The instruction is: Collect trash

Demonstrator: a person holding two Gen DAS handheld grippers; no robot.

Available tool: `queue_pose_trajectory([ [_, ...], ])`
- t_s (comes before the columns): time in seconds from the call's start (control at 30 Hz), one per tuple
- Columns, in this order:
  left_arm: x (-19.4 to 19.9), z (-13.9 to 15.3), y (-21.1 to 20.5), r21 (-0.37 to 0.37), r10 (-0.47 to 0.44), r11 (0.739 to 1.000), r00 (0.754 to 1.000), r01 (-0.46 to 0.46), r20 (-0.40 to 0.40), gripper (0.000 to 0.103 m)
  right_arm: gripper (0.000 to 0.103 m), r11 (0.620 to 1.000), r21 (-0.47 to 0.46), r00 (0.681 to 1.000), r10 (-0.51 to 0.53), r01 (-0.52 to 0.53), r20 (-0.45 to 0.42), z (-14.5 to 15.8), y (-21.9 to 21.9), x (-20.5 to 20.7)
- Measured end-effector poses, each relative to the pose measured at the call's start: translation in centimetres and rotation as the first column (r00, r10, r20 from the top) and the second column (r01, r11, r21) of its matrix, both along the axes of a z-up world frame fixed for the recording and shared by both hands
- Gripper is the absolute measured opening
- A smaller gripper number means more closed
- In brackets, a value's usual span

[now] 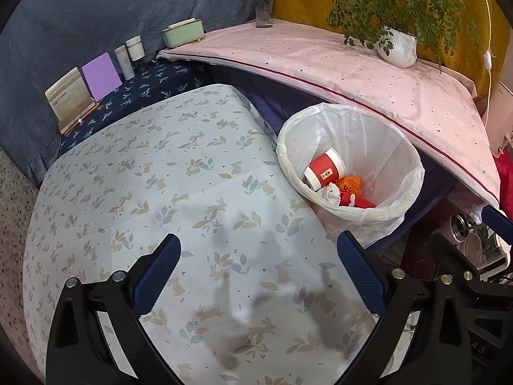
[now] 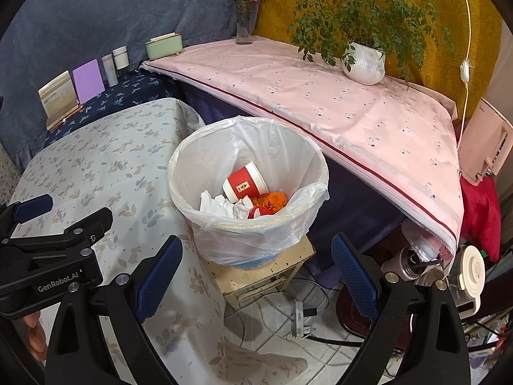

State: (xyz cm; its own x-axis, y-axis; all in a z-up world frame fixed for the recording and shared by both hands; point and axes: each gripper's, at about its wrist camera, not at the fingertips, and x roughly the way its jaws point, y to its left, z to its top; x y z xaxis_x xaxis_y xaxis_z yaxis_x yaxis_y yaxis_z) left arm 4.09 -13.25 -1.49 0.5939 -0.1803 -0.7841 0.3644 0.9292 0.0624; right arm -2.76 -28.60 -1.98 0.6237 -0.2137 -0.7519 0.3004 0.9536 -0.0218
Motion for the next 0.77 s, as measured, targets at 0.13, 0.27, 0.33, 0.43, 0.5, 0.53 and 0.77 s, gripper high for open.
queue_pose_trajectory([
  [0.13,-0.09,0.0,-0.07,0.002,-0.004,1.0,1.0,0.004,0.001,0.094,0.09,1.0,-0.001,1.0,0.0,0.0,0.0,0.02,0.0,0.0],
  [0.27,-0.09,0.0,-0.1,0.003,-0.004,1.0,1.0,0.004,0.001,0.094,0.09,1.0,-0.001,1.0,0.0,0.0,0.0,0.02,-0.01,0.0],
  [0.33,-0.07,-0.02,-0.05,0.002,-0.003,1.0,1.0,0.003,0.0,0.094,0.09,1.0,0.0,1.0,0.0,0.0,0.0,0.01,0.0,0.01],
  [0.43,-0.08,-0.02,-0.08,0.003,-0.003,1.0,1.0,0.003,0.001,0.094,0.09,1.0,-0.001,1.0,0.0,0.0,-0.001,0.02,-0.01,0.01],
  [0.5,-0.1,-0.03,-0.09,0.003,-0.004,1.0,1.0,0.004,0.001,0.094,0.09,1.0,-0.002,1.0,0.001,-0.001,-0.001,0.08,-0.07,-0.01],
  [0.53,-0.11,-0.03,-0.13,0.004,-0.004,1.0,1.0,0.004,0.003,0.094,0.09,1.0,-0.002,1.0,0.002,-0.002,-0.002,0.09,-0.07,-0.01],
  [0.77,0.0,-0.26,0.28,0.007,-0.005,1.0,1.0,0.005,0.016,0.094,0.09,1.0,-0.002,1.0,0.0,0.0,-0.001,0.05,-0.05,0.01],
])
